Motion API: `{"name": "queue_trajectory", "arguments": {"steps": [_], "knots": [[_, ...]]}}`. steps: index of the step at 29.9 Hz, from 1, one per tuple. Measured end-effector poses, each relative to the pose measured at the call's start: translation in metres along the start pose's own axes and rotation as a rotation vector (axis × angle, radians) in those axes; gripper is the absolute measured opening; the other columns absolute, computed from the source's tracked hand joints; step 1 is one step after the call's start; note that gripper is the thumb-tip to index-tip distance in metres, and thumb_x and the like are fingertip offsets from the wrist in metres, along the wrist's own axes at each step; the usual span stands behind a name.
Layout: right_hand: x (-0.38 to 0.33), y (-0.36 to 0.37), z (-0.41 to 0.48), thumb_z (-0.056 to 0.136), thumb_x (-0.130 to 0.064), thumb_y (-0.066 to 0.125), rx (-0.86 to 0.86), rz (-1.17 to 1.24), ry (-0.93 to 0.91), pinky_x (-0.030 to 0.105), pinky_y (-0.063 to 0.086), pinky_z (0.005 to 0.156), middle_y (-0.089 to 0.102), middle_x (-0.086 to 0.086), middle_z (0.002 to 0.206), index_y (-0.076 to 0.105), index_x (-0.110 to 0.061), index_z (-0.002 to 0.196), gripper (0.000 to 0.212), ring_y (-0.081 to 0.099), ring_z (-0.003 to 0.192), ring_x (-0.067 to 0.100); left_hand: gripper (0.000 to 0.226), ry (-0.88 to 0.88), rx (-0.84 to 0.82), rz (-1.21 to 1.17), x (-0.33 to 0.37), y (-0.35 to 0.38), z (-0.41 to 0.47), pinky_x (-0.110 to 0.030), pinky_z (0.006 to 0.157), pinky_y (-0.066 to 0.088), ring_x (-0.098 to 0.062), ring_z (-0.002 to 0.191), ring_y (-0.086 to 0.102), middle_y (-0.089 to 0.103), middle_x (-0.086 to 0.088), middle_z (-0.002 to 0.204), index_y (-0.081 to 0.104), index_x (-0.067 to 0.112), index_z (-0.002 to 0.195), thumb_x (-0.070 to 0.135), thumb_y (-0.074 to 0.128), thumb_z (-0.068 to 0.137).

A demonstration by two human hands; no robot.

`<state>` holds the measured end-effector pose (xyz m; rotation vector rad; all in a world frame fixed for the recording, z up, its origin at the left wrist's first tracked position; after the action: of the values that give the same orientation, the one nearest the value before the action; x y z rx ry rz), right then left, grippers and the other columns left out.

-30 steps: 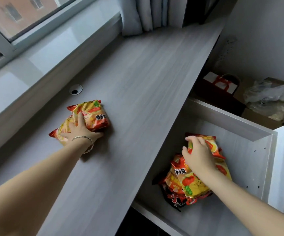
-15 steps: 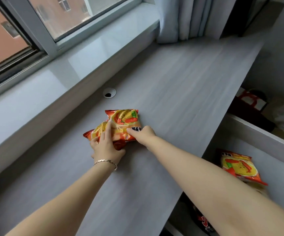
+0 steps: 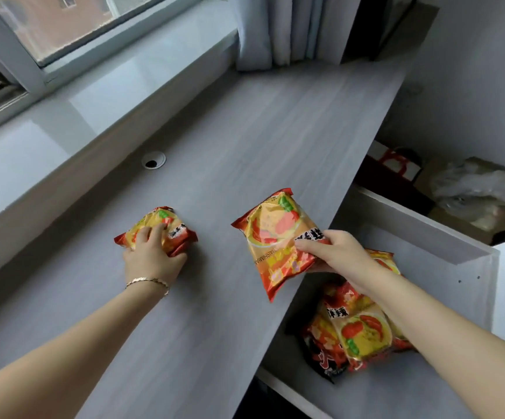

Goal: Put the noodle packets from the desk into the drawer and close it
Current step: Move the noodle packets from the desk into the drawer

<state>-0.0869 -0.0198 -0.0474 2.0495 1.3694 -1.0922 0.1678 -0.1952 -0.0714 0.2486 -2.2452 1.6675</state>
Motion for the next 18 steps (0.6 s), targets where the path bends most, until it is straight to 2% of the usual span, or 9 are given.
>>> {"name": "queue_trajectory", "arguments": {"steps": [2, 5, 7, 10, 12, 13, 15, 16, 18], "knots": [[0.022, -0.034, -0.019, 0.083, -0.017, 0.067, 0.053, 0.119, 0.050, 0.022, 0.060, 0.059, 0.071, 0.006, 0.084, 0.067, -0.010, 0.088, 0.009, 0.070, 0.072, 0.014, 0.061, 0.013, 0.027, -0.219, 0.019, -0.003, -0.015, -0.043, 0.098, 0.043, -0.039, 0.116, 0.049, 0.050, -0.013, 0.137, 0.049, 0.022, 0.132, 0.029, 0.069, 0.075], [0.061, -0.083, -0.039, 0.087, -0.014, 0.061, 0.202, 0.348, 0.115, 0.025, 0.061, 0.059, 0.069, 0.008, 0.090, 0.063, -0.006, 0.102, 0.018, 0.066, 0.080, 0.018, 0.047, 0.088, -0.050, -0.509, 0.065, 0.006, -0.058, -0.027, 0.066, 0.044, -0.027, 0.091, 0.058, 0.062, -0.012, 0.117, 0.054, 0.022, 0.123, 0.020, 0.070, 0.079], [0.092, -0.116, -0.051, 0.088, -0.013, 0.060, 0.358, 0.455, 0.146, 0.029, 0.059, 0.062, 0.066, 0.008, 0.090, 0.059, -0.005, 0.110, 0.024, 0.063, 0.080, 0.017, 0.046, 0.185, -0.149, -0.545, 0.101, 0.020, -0.093, -0.021, 0.062, 0.043, -0.027, 0.095, 0.060, 0.061, -0.007, 0.118, 0.053, 0.027, 0.123, 0.020, 0.070, 0.080], [0.147, -0.147, -0.063, 0.087, -0.016, 0.059, 0.517, 0.562, 0.292, 0.022, 0.057, 0.046, 0.062, 0.009, 0.083, 0.055, -0.007, 0.107, 0.022, 0.060, 0.071, 0.018, 0.050, 0.337, -0.321, -0.501, 0.147, 0.047, -0.140, -0.025, 0.072, 0.050, -0.024, 0.107, 0.057, 0.053, 0.003, 0.121, 0.049, 0.038, 0.118, 0.026, 0.070, 0.075], [0.181, -0.153, -0.069, 0.087, -0.020, 0.060, 0.530, 0.535, 0.441, 0.022, 0.055, 0.041, 0.059, 0.010, 0.080, 0.054, -0.007, 0.103, 0.023, 0.057, 0.065, 0.019, 0.056, 0.446, -0.401, -0.420, 0.169, 0.062, -0.162, -0.037, 0.090, 0.051, -0.022, 0.116, 0.052, 0.049, 0.009, 0.123, 0.044, 0.047, 0.115, 0.038, 0.063, 0.063], [0.195, -0.154, -0.070, 0.086, -0.022, 0.061, 0.514, 0.491, 0.500, 0.026, 0.055, 0.044, 0.059, 0.011, 0.081, 0.054, -0.005, 0.104, 0.025, 0.056, 0.064, 0.020, 0.060, 0.494, -0.437, -0.379, 0.176, 0.069, -0.172, -0.042, 0.097, 0.049, -0.021, 0.120, 0.048, 0.047, 0.011, 0.126, 0.043, 0.048, 0.116, 0.044, 0.060, 0.059], [0.213, -0.158, -0.067, 0.087, -0.024, 0.060, 0.477, 0.386, 0.552, 0.033, 0.054, 0.058, 0.059, 0.014, 0.092, 0.054, -0.001, 0.113, 0.035, 0.057, 0.068, 0.023, 0.067, 0.592, -0.492, -0.251, 0.185, 0.085, -0.186, -0.043, 0.105, 0.043, -0.020, 0.127, 0.042, 0.044, 0.014, 0.135, 0.045, 0.045, 0.125, 0.051, 0.056, 0.059], [0.216, -0.160, -0.066, 0.088, -0.025, 0.058, 0.482, 0.319, 0.545, 0.037, 0.055, 0.069, 0.058, 0.014, 0.100, 0.054, 0.002, 0.117, 0.040, 0.058, 0.077, 0.026, 0.068, 0.645, -0.514, -0.163, 0.187, 0.094, -0.191, -0.042, 0.107, 0.040, -0.020, 0.130, 0.038, 0.041, 0.015, 0.140, 0.045, 0.043, 0.129, 0.050, 0.057, 0.062], [0.212, -0.170, -0.066, 0.087, -0.029, 0.055, 0.533, -0.030, 0.540, 0.045, 0.049, 0.094, 0.055, 0.016, 0.114, 0.051, 0.003, 0.123, 0.049, 0.055, 0.101, 0.033, 0.070, 0.750, -0.541, -0.010, 0.189, 0.109, -0.200, -0.044, 0.111, 0.036, -0.021, 0.134, 0.032, 0.036, 0.016, 0.145, 0.042, 0.043, 0.133, 0.048, 0.060, 0.066]]}}
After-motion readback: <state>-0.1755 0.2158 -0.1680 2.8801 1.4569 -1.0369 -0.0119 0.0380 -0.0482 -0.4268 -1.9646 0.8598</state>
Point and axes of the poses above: each hand's wrist, its own z-axis towards the middle knuckle, its own y-axis out of the palm, x = y × z, the point moved 6 cm from there along z, towards the middle knuckle
